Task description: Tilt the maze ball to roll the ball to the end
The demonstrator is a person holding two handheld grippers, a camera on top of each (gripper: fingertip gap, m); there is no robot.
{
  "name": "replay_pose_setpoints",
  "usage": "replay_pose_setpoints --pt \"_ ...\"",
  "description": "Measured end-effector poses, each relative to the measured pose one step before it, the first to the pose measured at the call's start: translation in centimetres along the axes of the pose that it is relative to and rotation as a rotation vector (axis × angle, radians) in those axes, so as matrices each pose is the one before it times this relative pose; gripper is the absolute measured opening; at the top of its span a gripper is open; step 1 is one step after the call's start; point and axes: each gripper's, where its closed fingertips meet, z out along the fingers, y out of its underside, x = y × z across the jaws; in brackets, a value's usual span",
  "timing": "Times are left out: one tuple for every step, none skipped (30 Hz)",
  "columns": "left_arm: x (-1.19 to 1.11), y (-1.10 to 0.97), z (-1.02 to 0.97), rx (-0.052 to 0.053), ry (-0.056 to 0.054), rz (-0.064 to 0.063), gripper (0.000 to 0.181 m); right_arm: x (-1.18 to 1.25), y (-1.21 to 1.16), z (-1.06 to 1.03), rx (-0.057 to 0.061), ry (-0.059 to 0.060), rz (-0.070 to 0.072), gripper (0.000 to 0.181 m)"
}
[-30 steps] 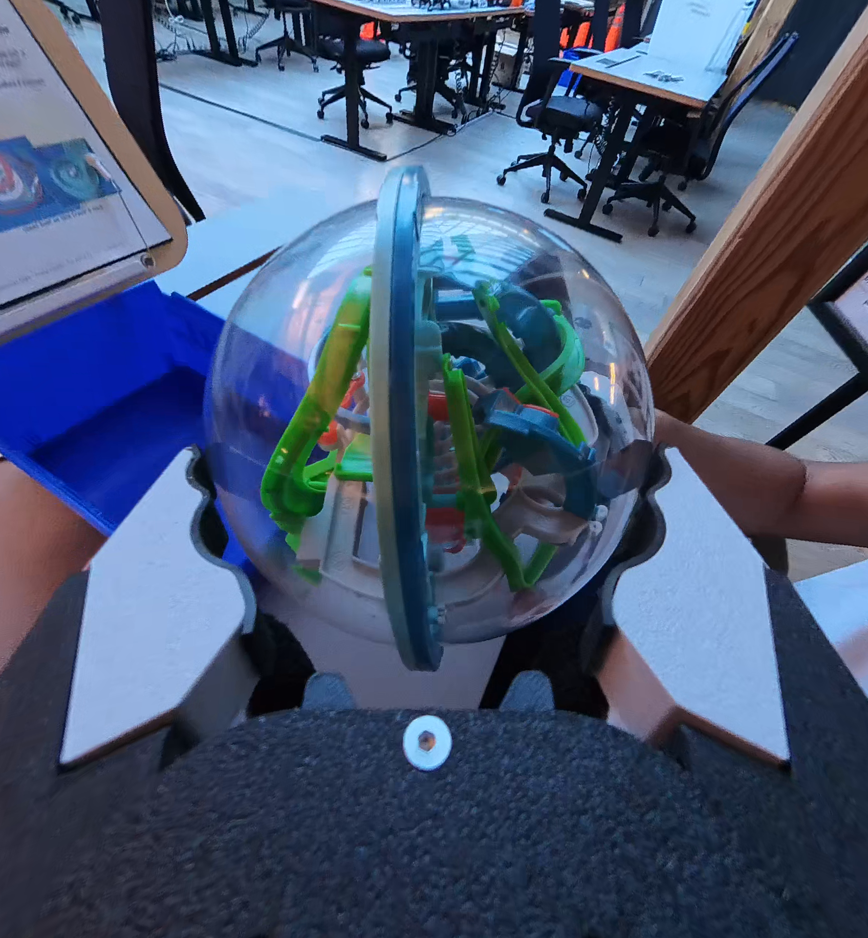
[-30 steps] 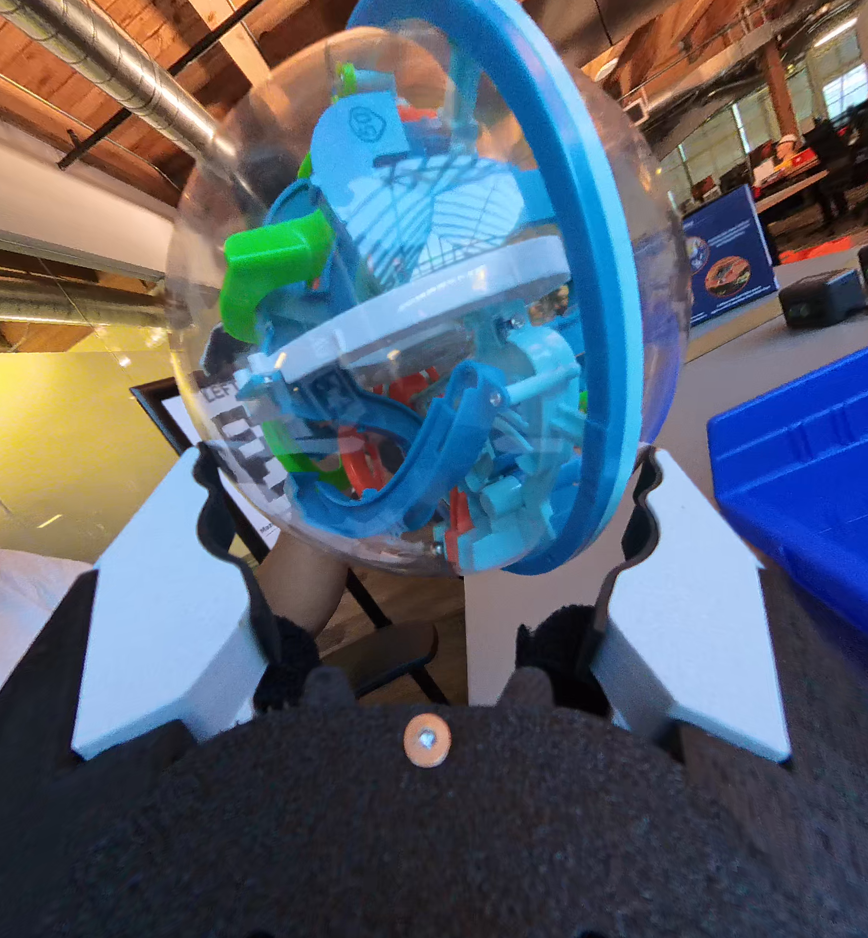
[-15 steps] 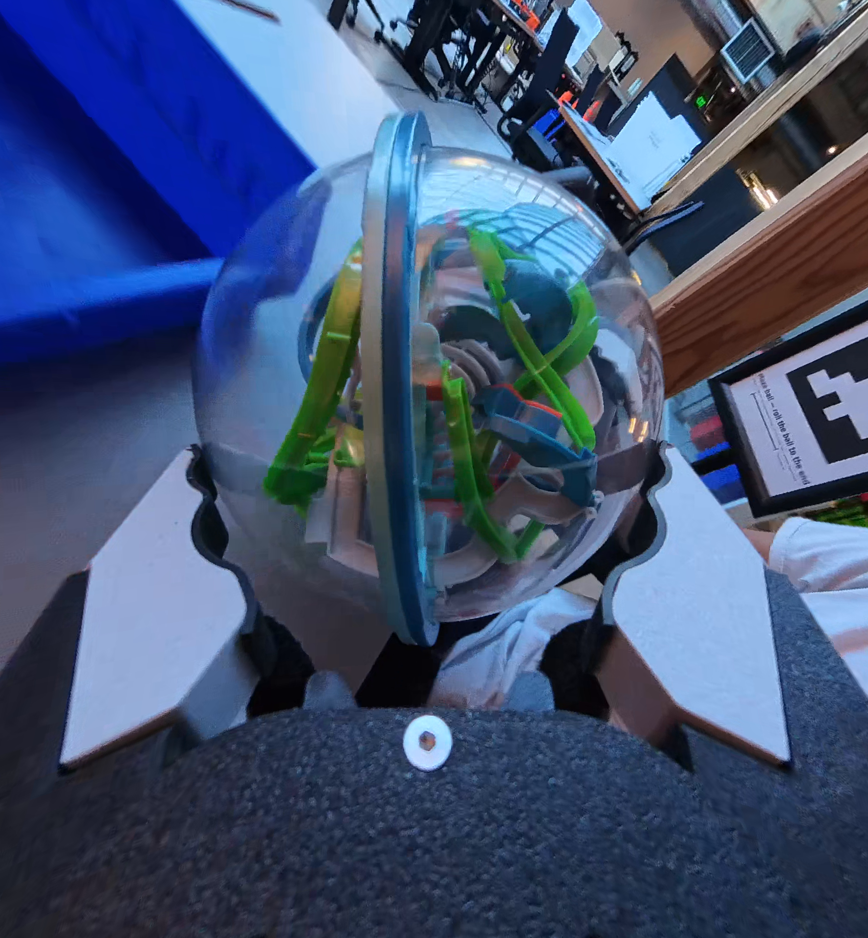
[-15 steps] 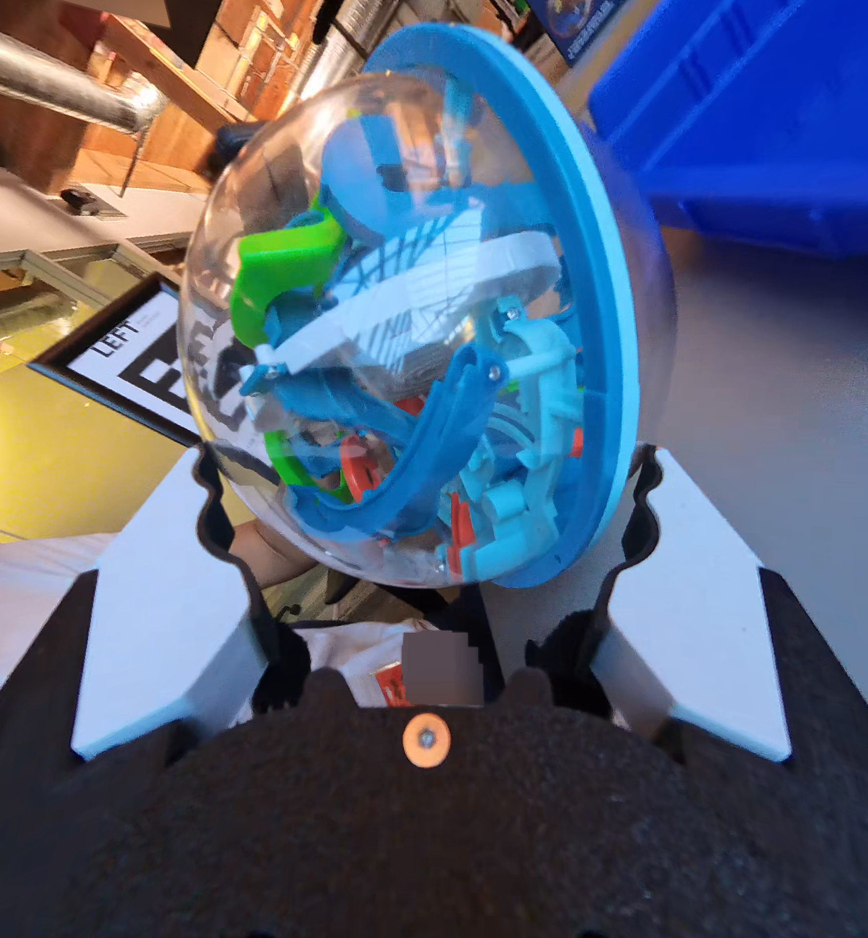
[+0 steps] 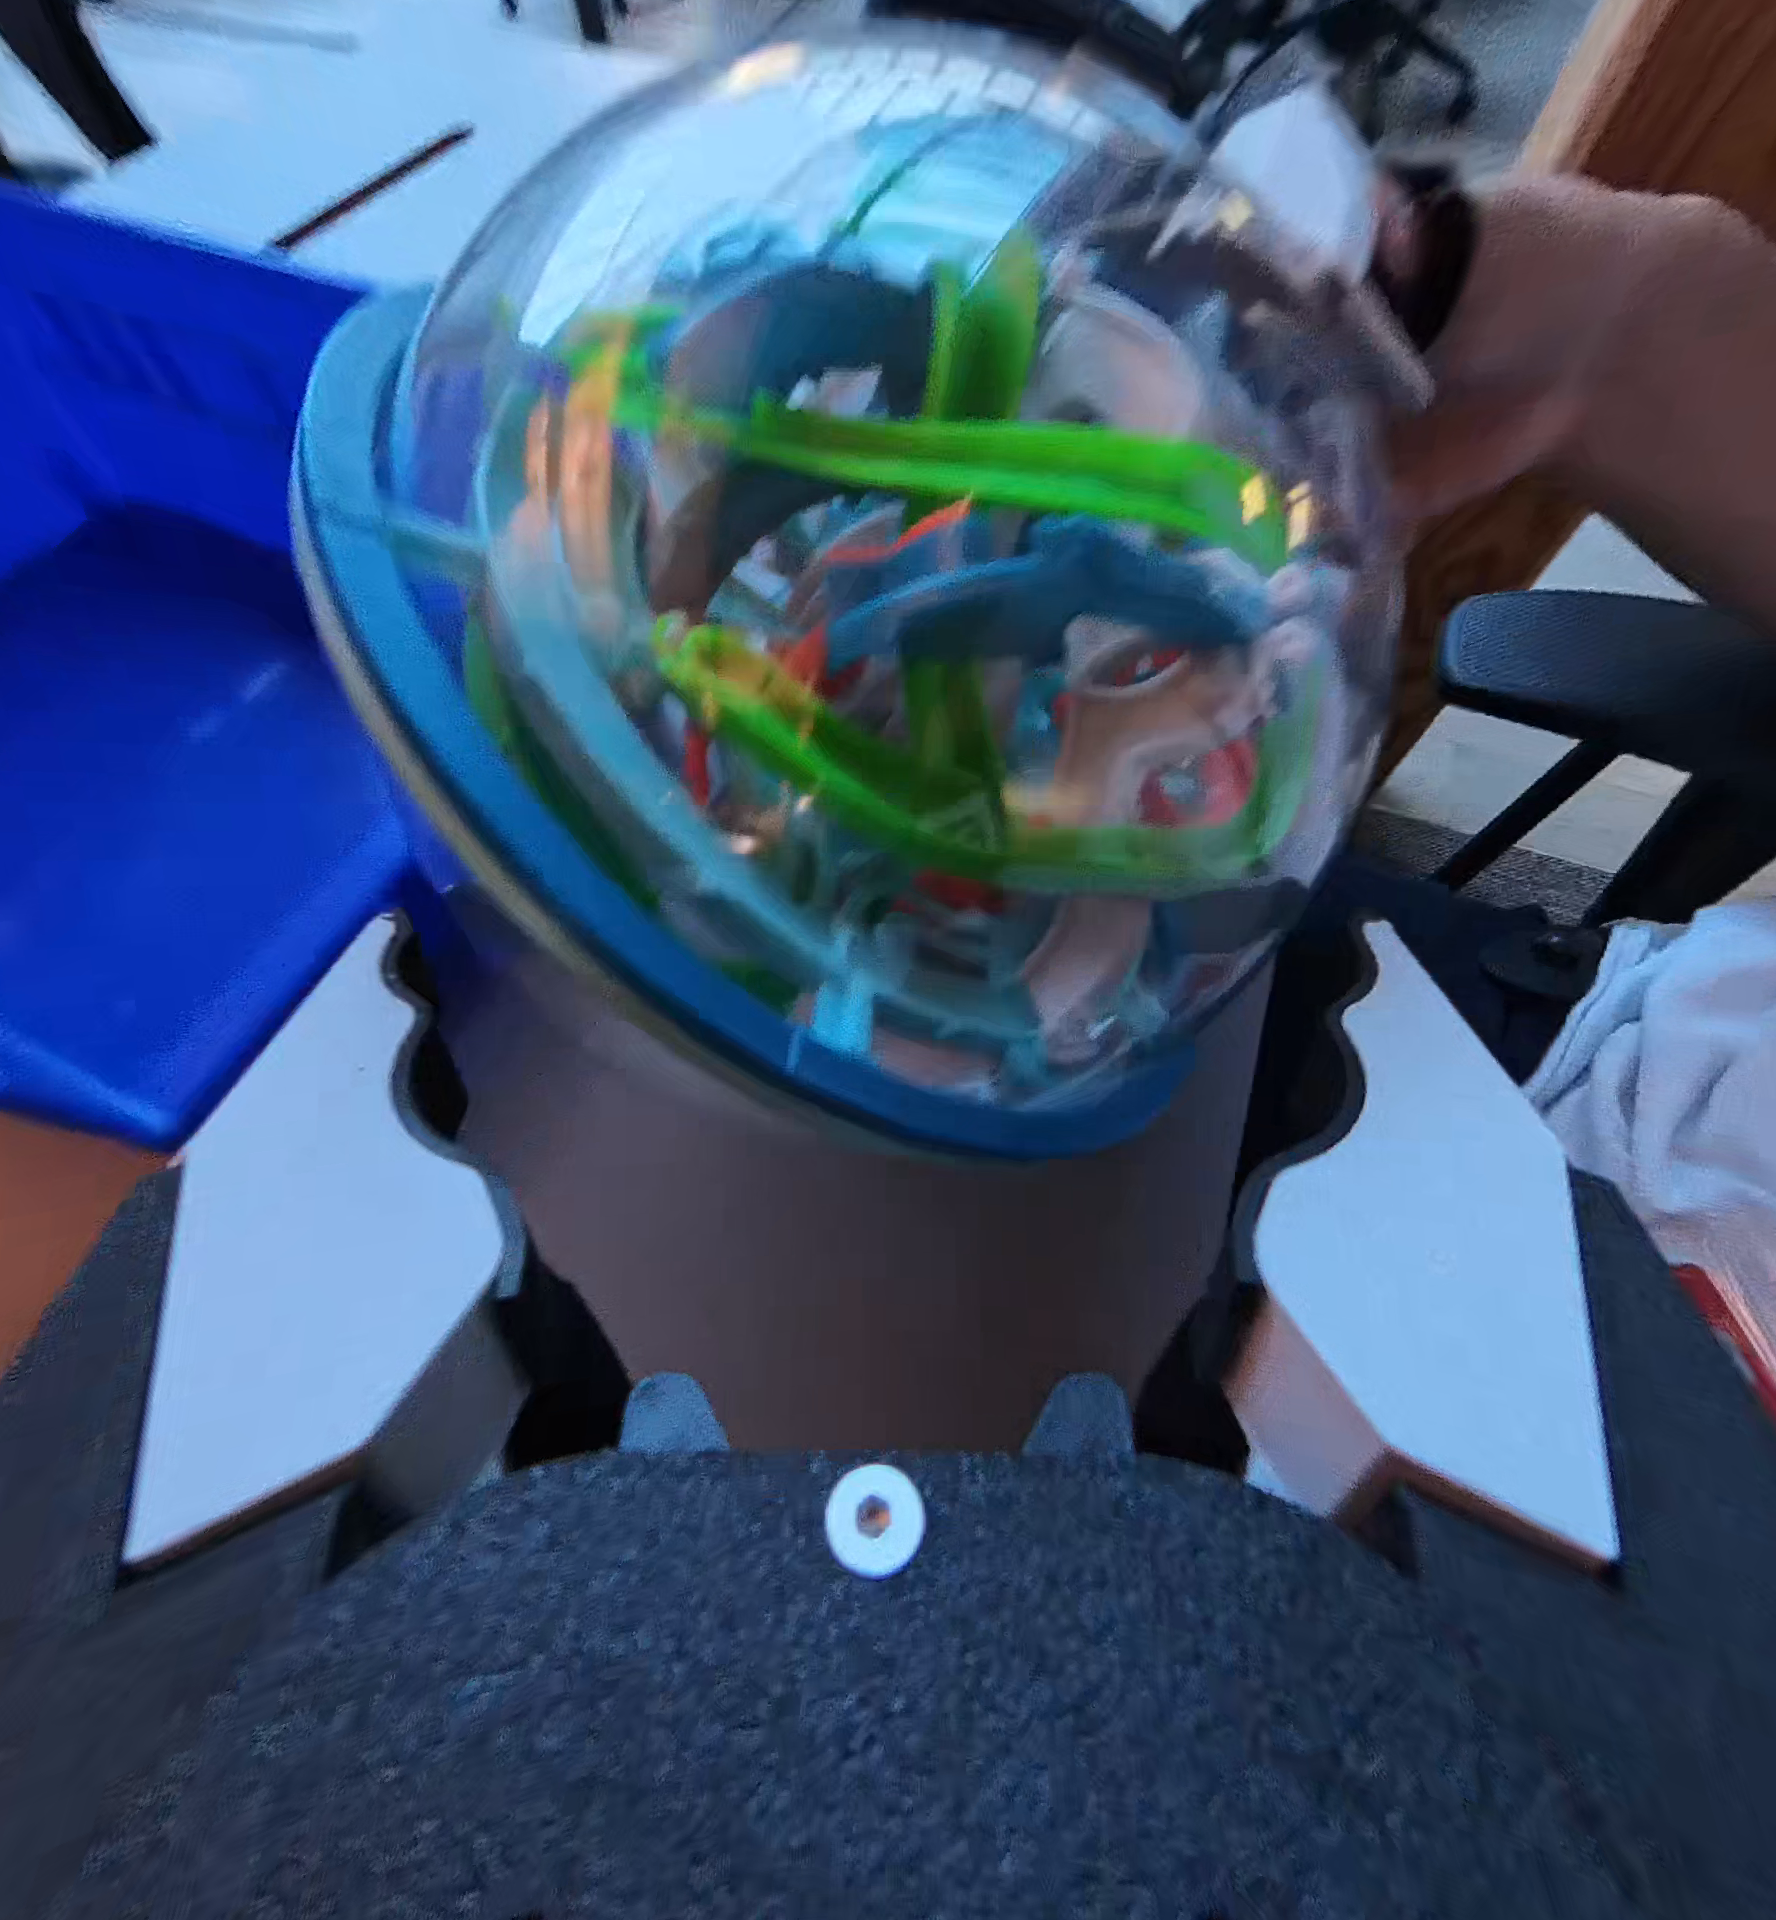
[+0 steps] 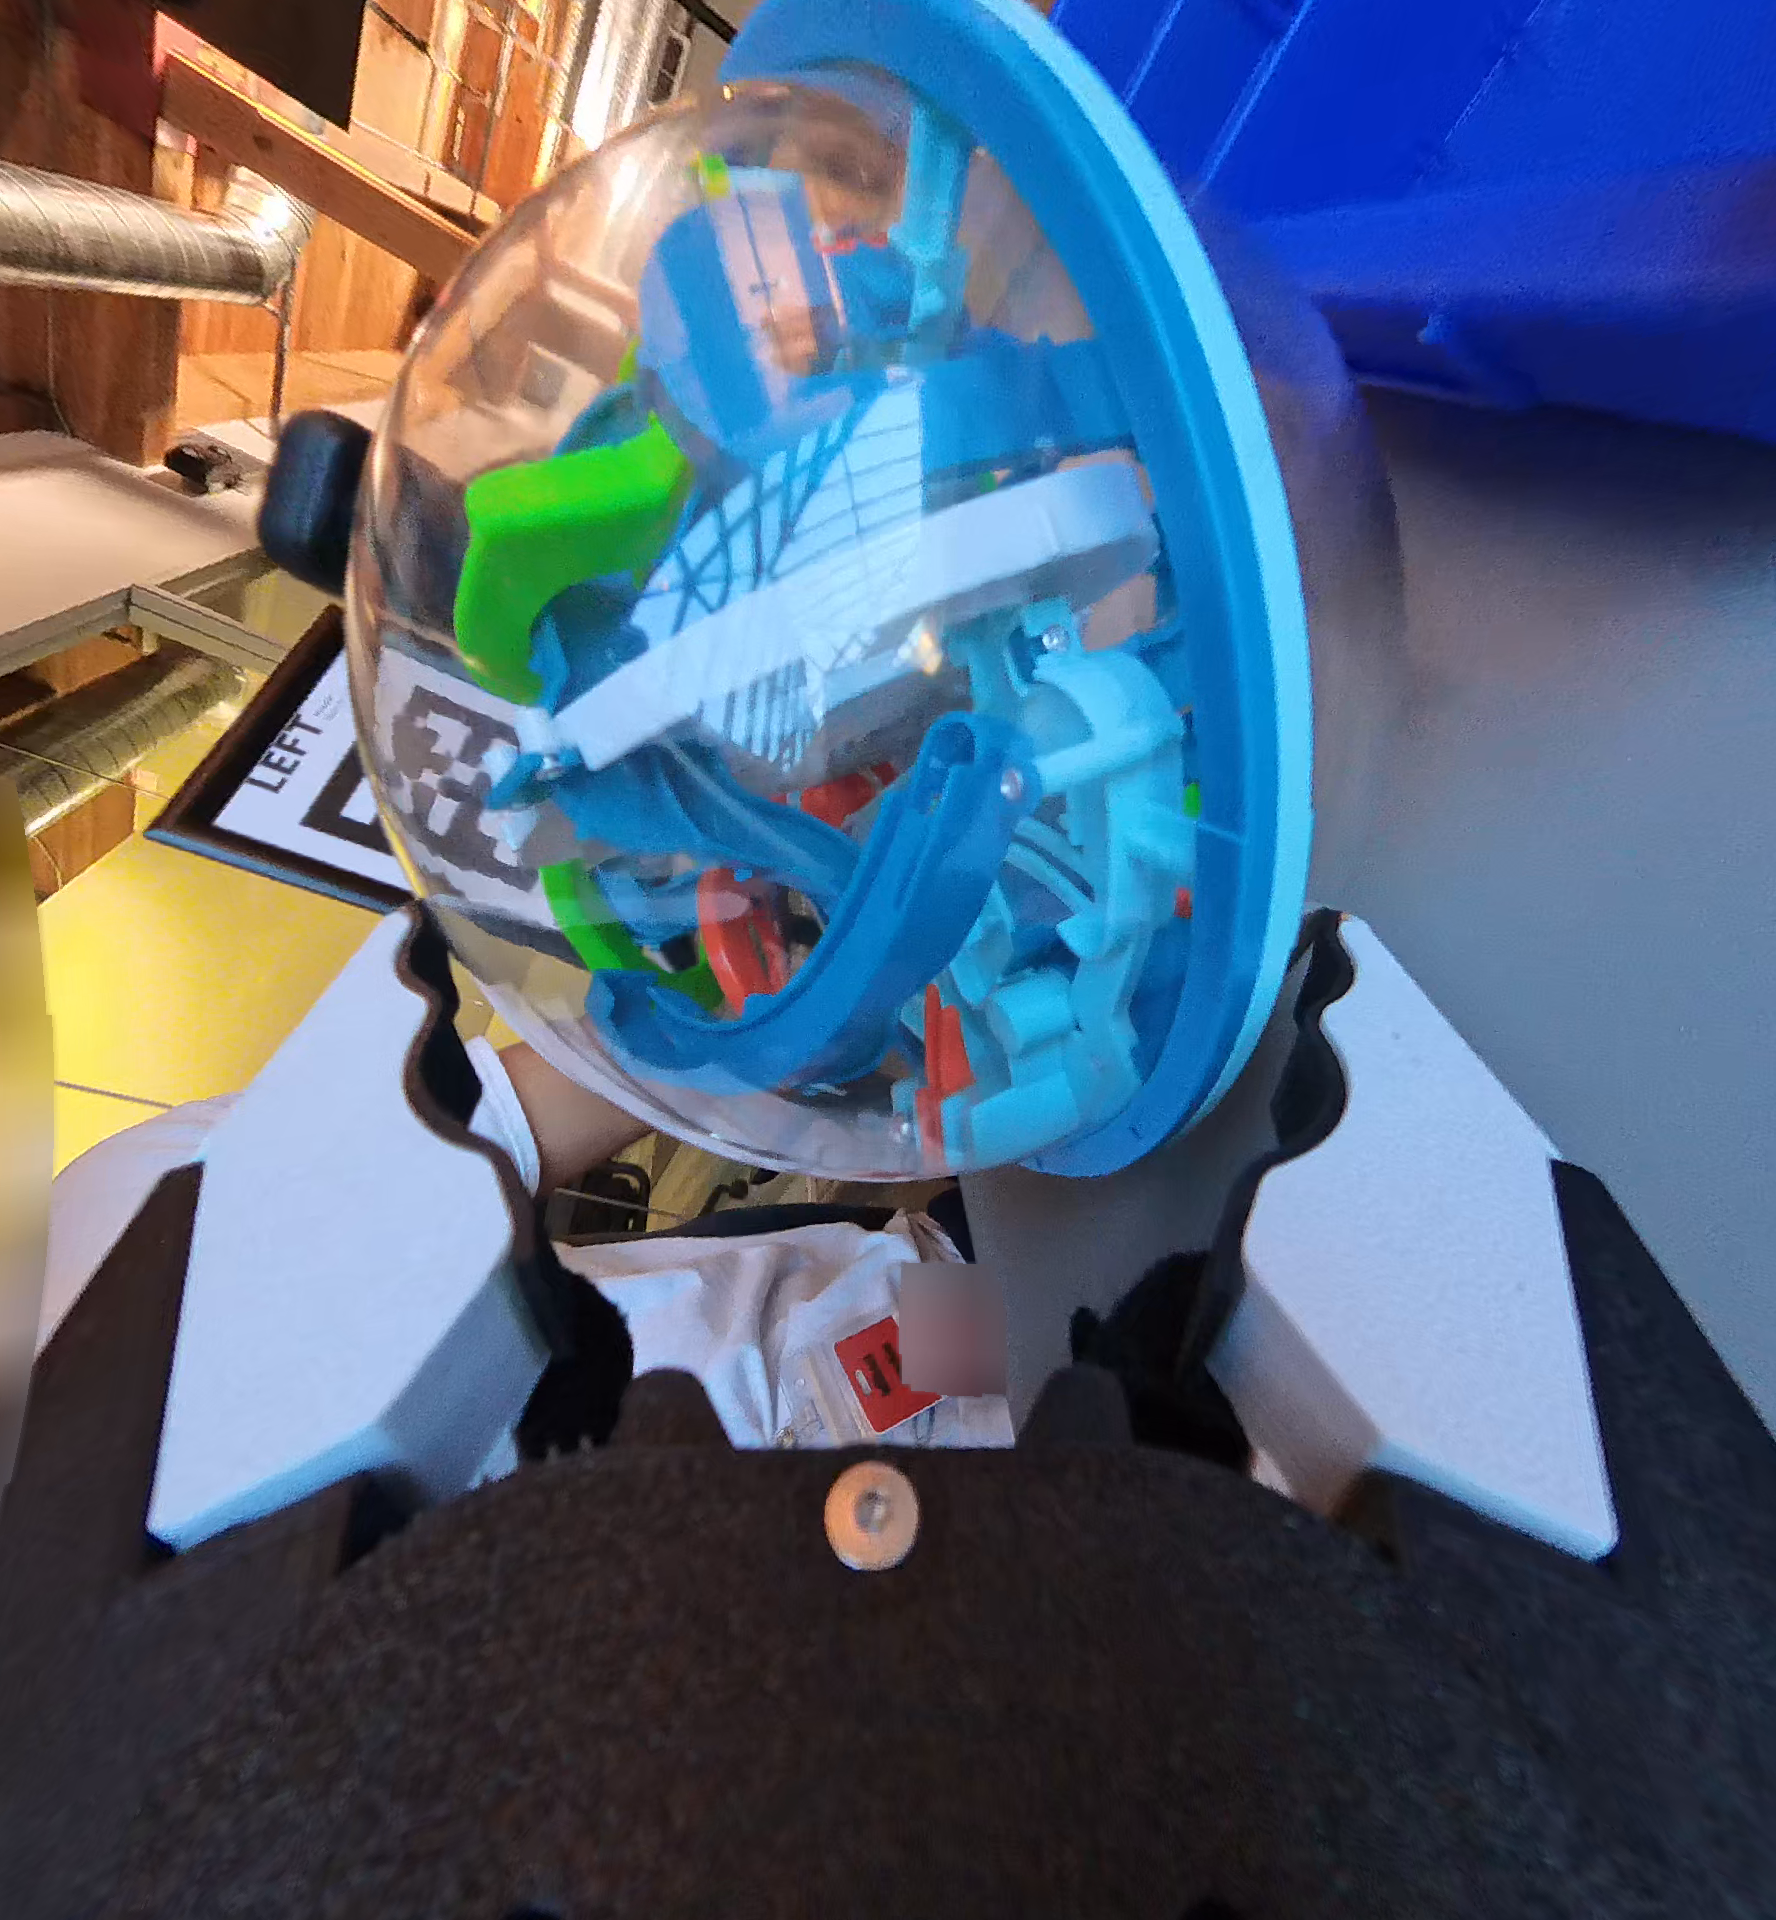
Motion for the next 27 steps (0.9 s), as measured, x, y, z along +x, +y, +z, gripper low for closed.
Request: replay_pose_setpoints --pt "-0.4 -0.522 0.17 0.0148 0.009 0.0148 0.155 0.14 -0.179 0.246 -0.0181 0.0117 -0.0005 0.154" --pt "-0.737 -0.179 0.318 0.001 -0.012 0.0216 0.158 0.189 -0.102 0.223 -0.0212 0.0147 -0.0056 0.154" --pt "-0.599 0.001 0.278 0.0005 -0.0056 0.0252 0.16 0.212 -0.19 0.134 -0.0136 0.0147 -0.0059 0.154" --pt "-0.355 -0.044 0.116 0.0098 0.0078 0.0123 0.16 0.198 -0.335 -0.046 -0.0025 0.0104 -0.0085 0.154" --pt "-0.201 -0.032 0.074 0.0136 0.011 0.0034 0.16 0.1 -0.079 -0.009 -0.0155 0.0014 -0.0026 0.154" --pt "-0.116 -0.017 0.083 0.012 0.0068 -0.0032 0.159 0.115 -0.163 -0.07 -0.0012 0.0055 -0.0103 0.154" --pt "-0.037 0.041 0.106 0.0016 0.0012 -0.009 0.159 0.093 -0.264 -0.126 0.011 0.0104 -0.0204 0.154" --pt "0.012 0.139 0.107 -0.0078 -0.0006 -0.0156 0.159 0.115 -0.298 -0.169 0.0245 0.0162 -0.0465 0.154" --pt "0.09 0.236 0.096 -0.0124 0.0077 -0.0316 0.159 0.098 -0.125 -0.227 0.0257 0.0225 -0.0848 0.154" --pt "0.123 0.268 0.084 -0.0081 0.0162 -0.0467 0.159 -0.034 -0.133 -0.38 0.0317 0.026 -0.102 0.154" --pt "0.087 0.212 0.036 0.0059 0.0186 -0.0521 0.158 -0.248 -0.249 -0.55 0.0542 0.0268 -0.1065 0.154" --pt "0.075 0.12 -0.016 0.0203 0.0177 -0.0502 0.158 -0.573 -0.414 -0.613 0.0752 0.0193 -0.128 0.153" --pt "0.07 0.066 -0.035 0.0264 0.0167 -0.0478 0.158 -0.348 -0.391 -0.569 0.0734 0.0405 -0.1574 0.153" --pt "0.068 0.065 -0.039 0.0228 0.0157 -0.0481 0.158 -0.364 -0.131 -0.399 0.0411 0.0433 -0.1602 0.153" --pt "0.098 0.078 -0.046 0.0149 0.016 -0.0481 0.158 -0.727 0.424 -0.151 -0.0088 0.0254 -0.1013 0.153" --pt "0.17 0.019 -0.014 0.0135 0.0166 -0.0483 0.158 -0.326 0.535 0.076 -0.0228 0.052 -0.0488 0.15" --pt "0.266 0.007 0.047 0.014 0.016 -0.0459 0.158 -0.078 0.196 0.193 -0.0068 0.055 -0.0505 0.153" --pt "0.362 0.128 0.119 0.0066 0.0152 -0.0422 0.158 0.028 -0.02 0.17 -0.0016 0.0537 -0.0369 0.153" --pt "0.436 0.253 0.197 -0.0017 0.0132 -0.0311 0.157 0.073 -0.122 0.085 0.0062 0.0477 -0.0367 0.153" --pt "0.452 0.385 0.275 -0.0123 0.0073 -0.0163 0.157 0.093 -0.026 0.043 0.0009 0.0398 -0.0457 0.153" --pt "0.4 0.394 0.336 -0.0206 -0.0031 -0.0079 0.157 0.24 0.111 0.053 -0.0093 0.0407 -0.047 0.153" --pt "0.284 0.292 0.323 -0.0193 -0.0174 0.0073 0.157 0.212 0.147 0.005 -0.0134 0.0321 -0.0294 0.154" --pt "0.08 0.171 0.205 -0.015 -0.0299 0.0247 0.158 -0.004 0.144 -0.097 -0.0145 -0.0001 -0.0079 0.154" --pt "-0.049 0.145 0.083 -0.0141 -0.0288 0.0295 0.158 0.095 0.203 -0.072 -0.0119 -0.0062 0.0108 0.154" --pt "-0.026 0.043 0.002 -0.0083 -0.0154 0.0256 0.157 0.15 0.2 -0.077 -0.0074 -0.0086 0.0256 0.154" --pt "0.05 -0.076 -0.062 0.0 0.0017 0.0158 0.155 0.179 0.188 -0.08 -0.0069 -0.009 0.0318 0.154" --pt "0.026 -0.126 -0.135 0.0031 0.0138 0.0071 0.154 0.202 0.149 -0.046 -0.0093 -0.0101 0.0293 0.154"
